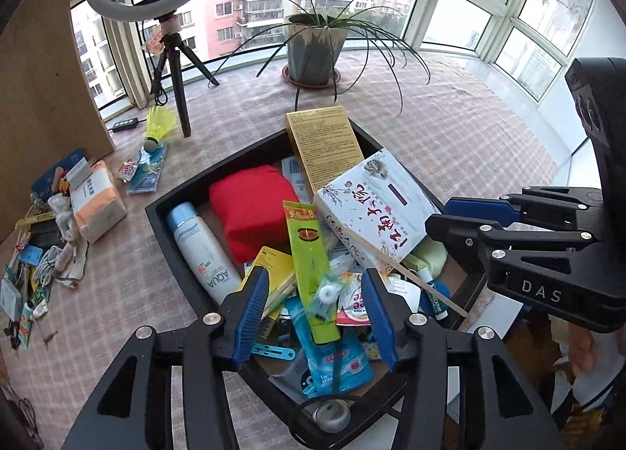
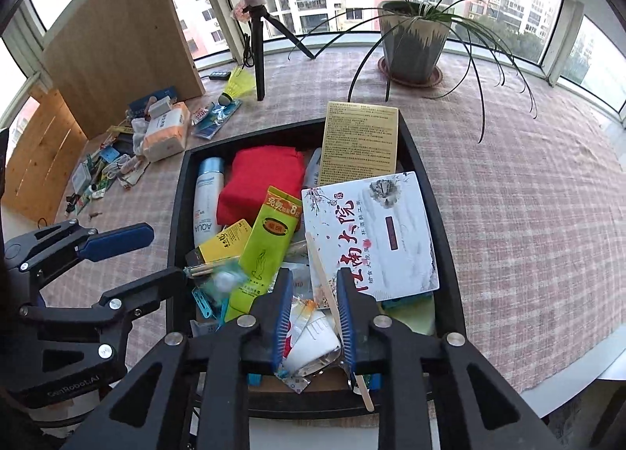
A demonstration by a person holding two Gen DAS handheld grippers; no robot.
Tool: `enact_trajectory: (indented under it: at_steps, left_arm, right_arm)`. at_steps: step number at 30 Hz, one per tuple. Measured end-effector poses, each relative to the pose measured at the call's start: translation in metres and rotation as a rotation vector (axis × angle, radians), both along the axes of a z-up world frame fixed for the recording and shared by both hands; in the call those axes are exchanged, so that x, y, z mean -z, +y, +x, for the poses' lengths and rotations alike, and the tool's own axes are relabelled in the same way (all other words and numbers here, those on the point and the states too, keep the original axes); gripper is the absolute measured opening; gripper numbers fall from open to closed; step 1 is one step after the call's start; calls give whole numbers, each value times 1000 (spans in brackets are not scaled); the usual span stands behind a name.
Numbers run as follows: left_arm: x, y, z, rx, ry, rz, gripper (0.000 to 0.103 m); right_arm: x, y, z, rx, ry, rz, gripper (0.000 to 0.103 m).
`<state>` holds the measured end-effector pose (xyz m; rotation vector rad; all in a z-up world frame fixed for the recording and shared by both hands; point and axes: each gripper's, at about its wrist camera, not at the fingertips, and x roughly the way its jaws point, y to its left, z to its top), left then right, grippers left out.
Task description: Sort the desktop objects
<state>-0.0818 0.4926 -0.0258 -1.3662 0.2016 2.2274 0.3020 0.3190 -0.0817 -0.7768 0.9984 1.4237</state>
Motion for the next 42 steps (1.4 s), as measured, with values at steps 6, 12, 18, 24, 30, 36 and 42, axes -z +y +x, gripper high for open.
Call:
enact_trajectory:
  at_steps: [6, 12, 18, 24, 30, 36, 42]
  left_arm:
    - [-18, -40, 9, -51, 33, -5, 53]
    - [-36, -112, 19, -123, 81, -36, 53]
    - [-39, -195, 30, -240, 91, -54, 53]
    - [-31, -268, 49, -347, 107, -97, 54]
    - [-16, -323, 63, -440, 79, -88, 56]
    - [-17, -361, 77, -480, 78, -78, 58]
    - [-17, -389, 91, -499, 88, -76, 59]
  right_arm:
    - [-23, -14, -19, -19, 25, 35, 24]
    - [-47, -20, -63, -87, 33, 62, 36]
    - [-60, -21, -125, -131, 9, 102, 37]
    - [-54, -23, -189, -160, -45, 142, 39]
    - [-43, -28, -247, -165, -85, 174, 42]
    - [-36, -35, -288, -153, -54, 186, 45]
    - [-33, -40, -317, -115, -51, 211, 47]
